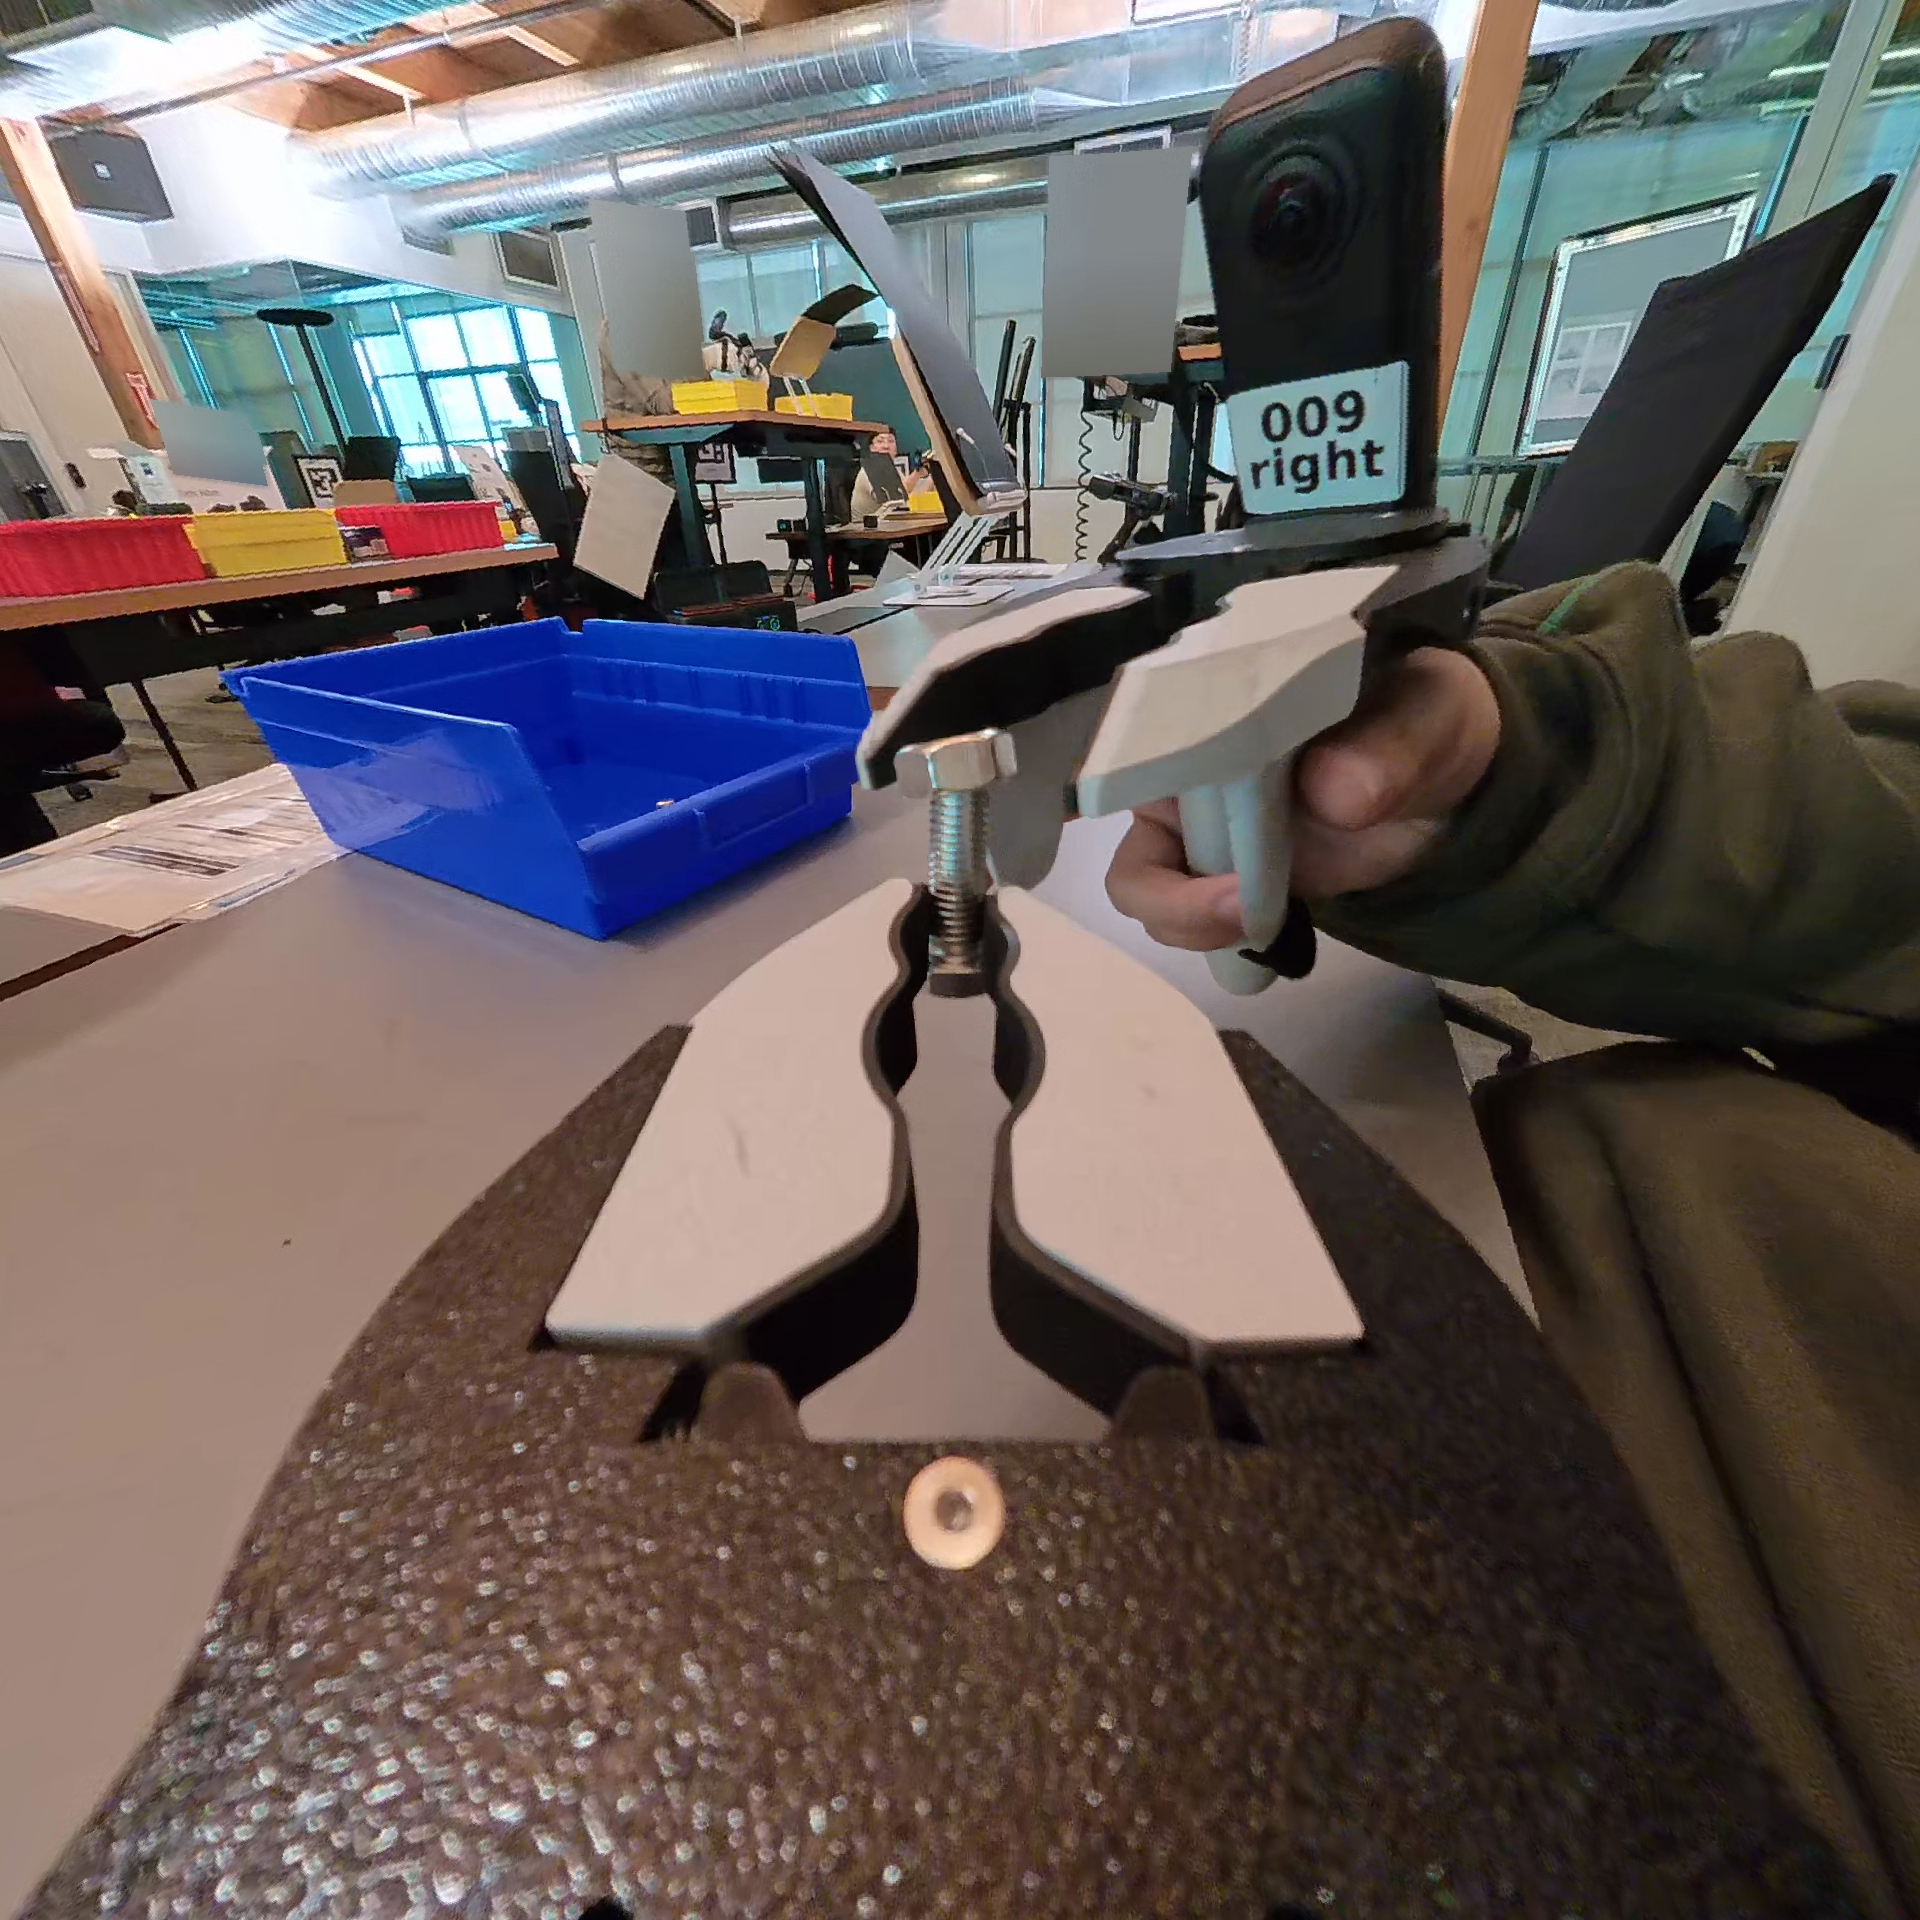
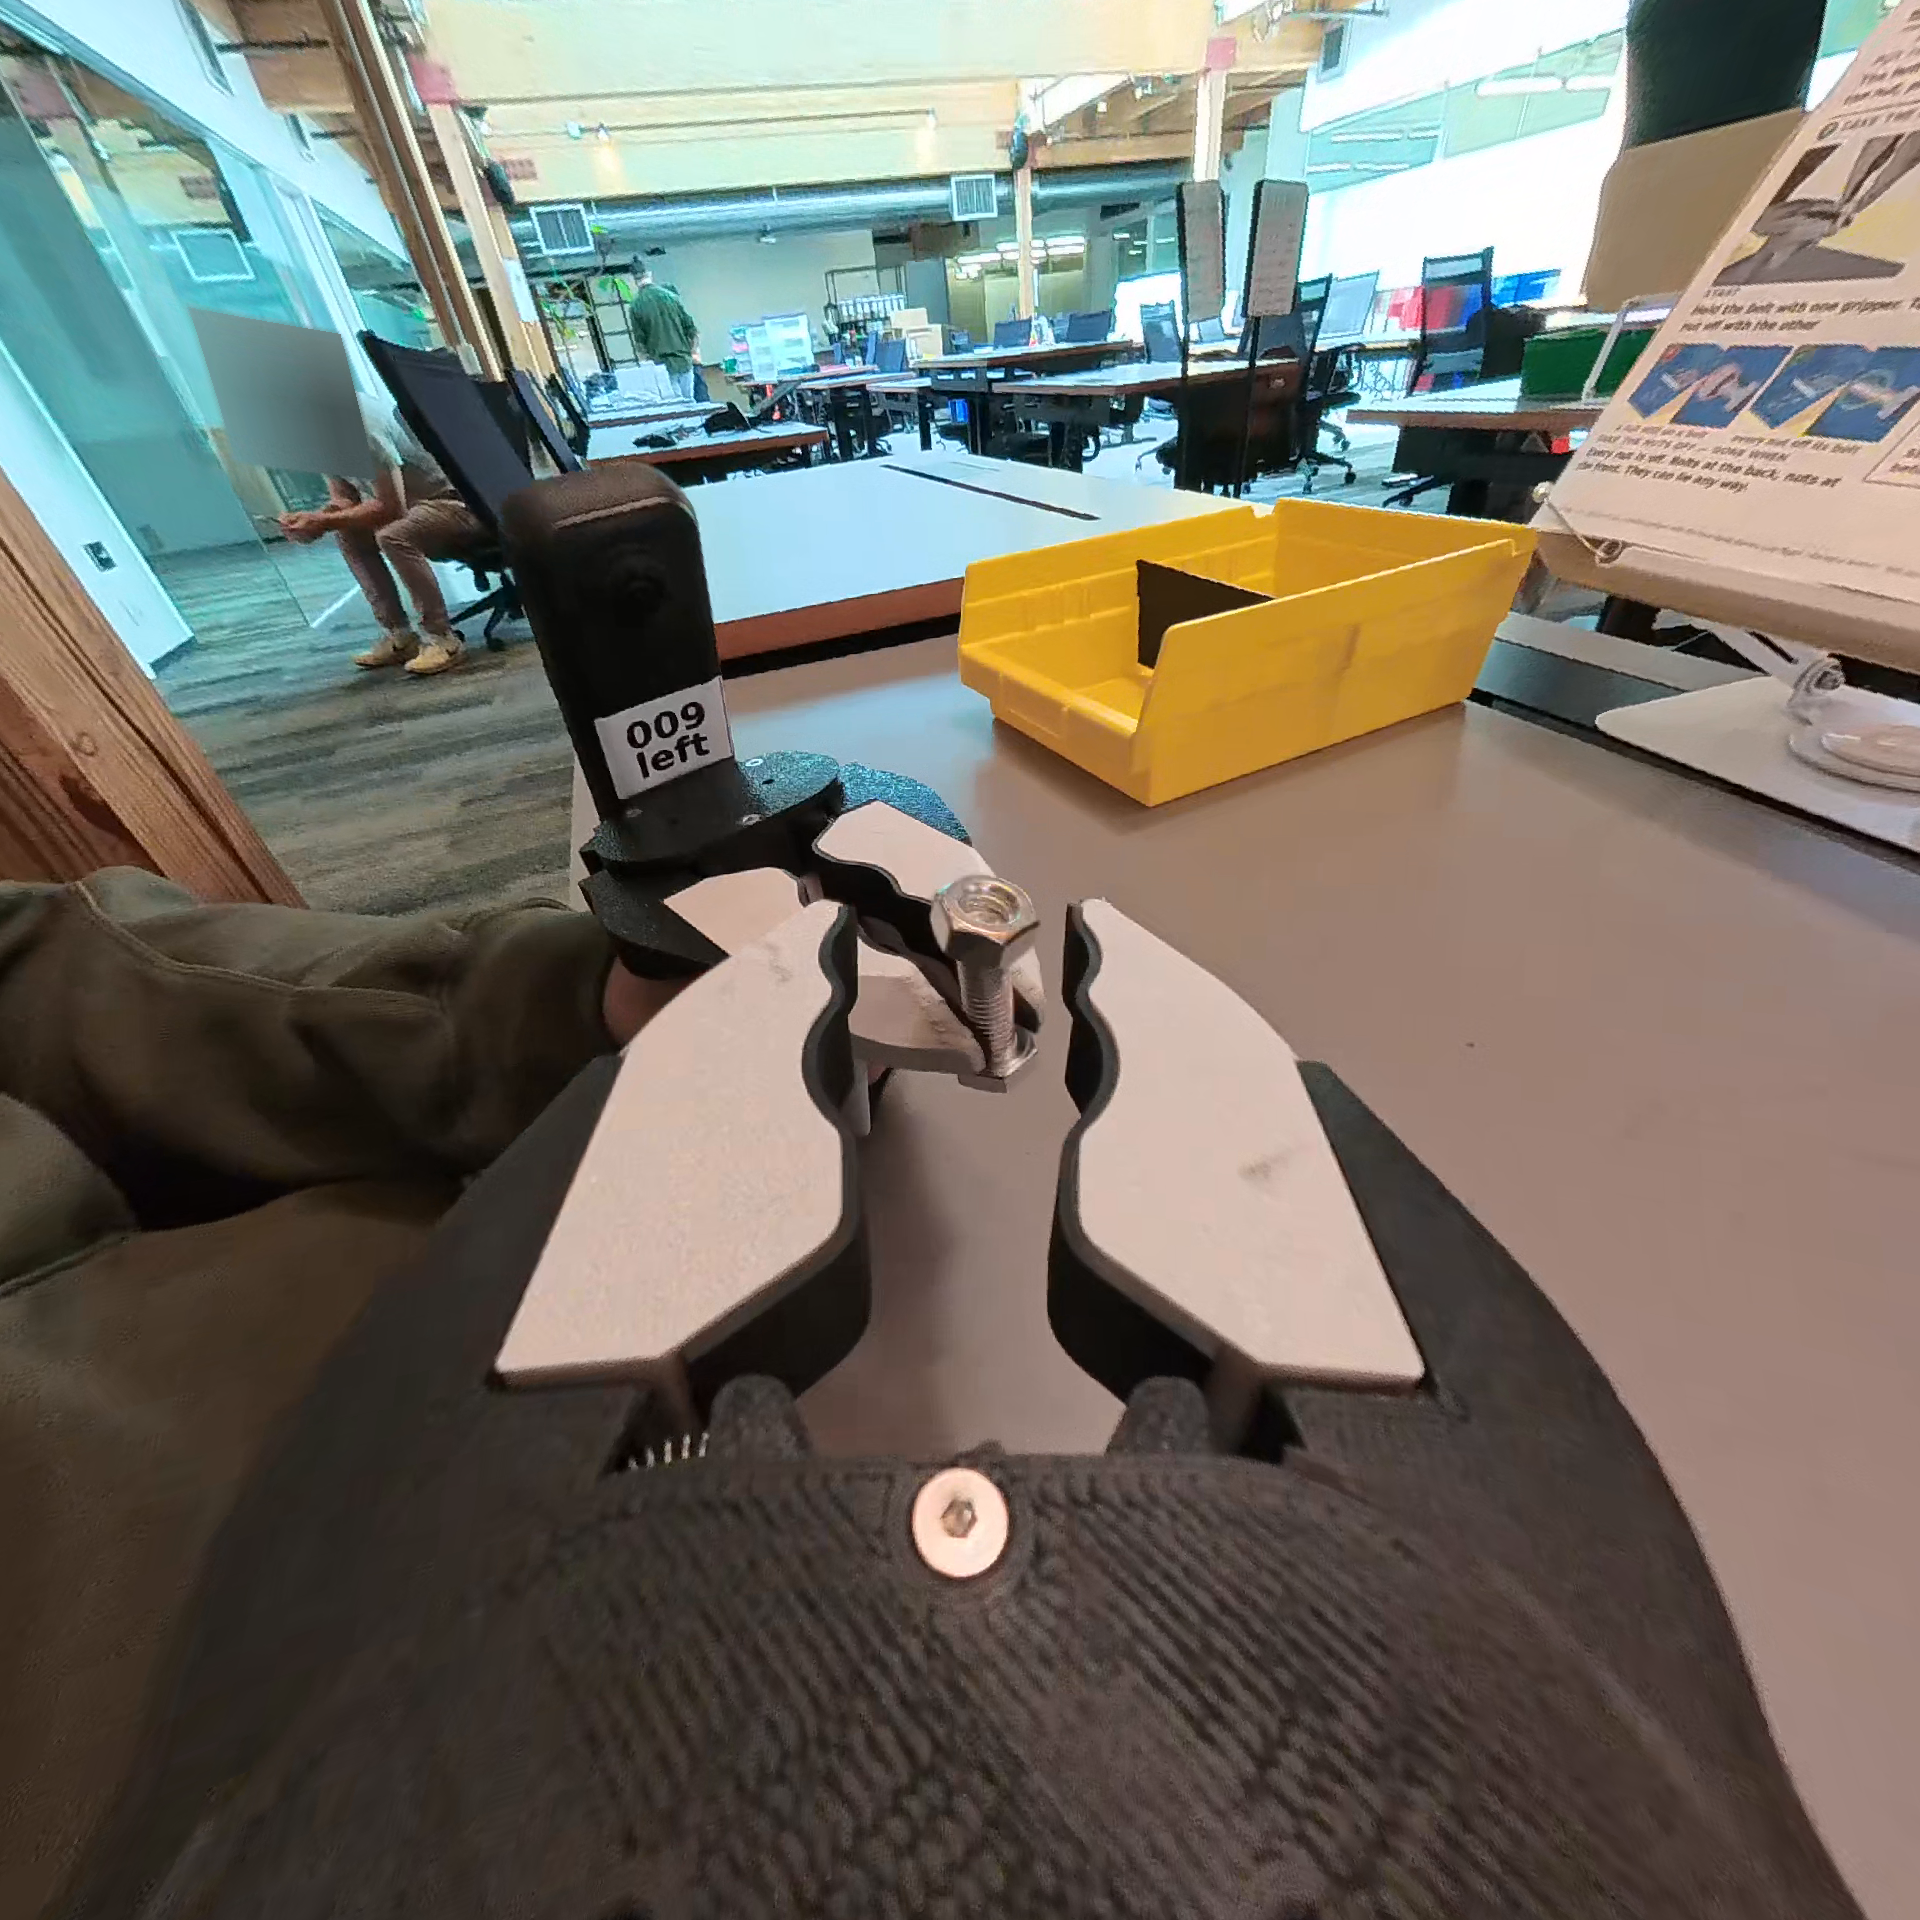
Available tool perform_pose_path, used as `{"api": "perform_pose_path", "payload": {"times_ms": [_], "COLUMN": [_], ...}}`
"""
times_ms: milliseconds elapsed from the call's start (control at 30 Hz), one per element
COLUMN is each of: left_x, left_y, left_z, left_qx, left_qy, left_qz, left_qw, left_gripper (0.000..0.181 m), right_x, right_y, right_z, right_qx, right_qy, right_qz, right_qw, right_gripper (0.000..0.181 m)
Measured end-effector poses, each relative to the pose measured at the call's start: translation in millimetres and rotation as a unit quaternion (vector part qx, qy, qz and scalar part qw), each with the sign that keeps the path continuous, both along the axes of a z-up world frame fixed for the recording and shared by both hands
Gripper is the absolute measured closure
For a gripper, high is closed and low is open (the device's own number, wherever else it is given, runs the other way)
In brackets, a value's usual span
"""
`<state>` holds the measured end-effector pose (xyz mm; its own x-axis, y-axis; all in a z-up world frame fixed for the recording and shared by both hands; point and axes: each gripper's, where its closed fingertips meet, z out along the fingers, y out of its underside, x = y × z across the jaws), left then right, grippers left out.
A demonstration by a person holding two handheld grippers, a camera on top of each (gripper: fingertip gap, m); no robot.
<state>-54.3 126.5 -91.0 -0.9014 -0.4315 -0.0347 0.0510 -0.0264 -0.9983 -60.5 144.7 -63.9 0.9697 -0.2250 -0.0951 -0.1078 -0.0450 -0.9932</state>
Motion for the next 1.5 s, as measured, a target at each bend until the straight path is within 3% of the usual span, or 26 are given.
{"api": "perform_pose_path", "payload": {"times_ms": [733,1300,1500], "left_x": [1.5,-2.0,-1.4], "left_y": [-1.2,-4.7,-4.0], "left_z": [-3.8,-5.1,-4.8], "left_qx": [0.008,0.012,0.010], "left_qy": [0.012,0.019,0.020], "left_qz": [0.003,-0.013,-0.011], "left_qw": [1.000,1.000,1.000], "left_gripper": [0.173,0.172,0.172], "right_x": [4.6,3.3,3.6], "right_y": [-3.1,-6.4,-6.0], "right_z": [-5.4,-1.6,-2.2], "right_qx": [-0.029,-0.069,-0.065], "right_qy": [-0.018,-0.181,-0.164], "right_qz": [-0.019,-0.041,-0.040], "right_qw": [0.999,0.980,0.984], "right_gripper": [0.161,0.162,0.164]}}
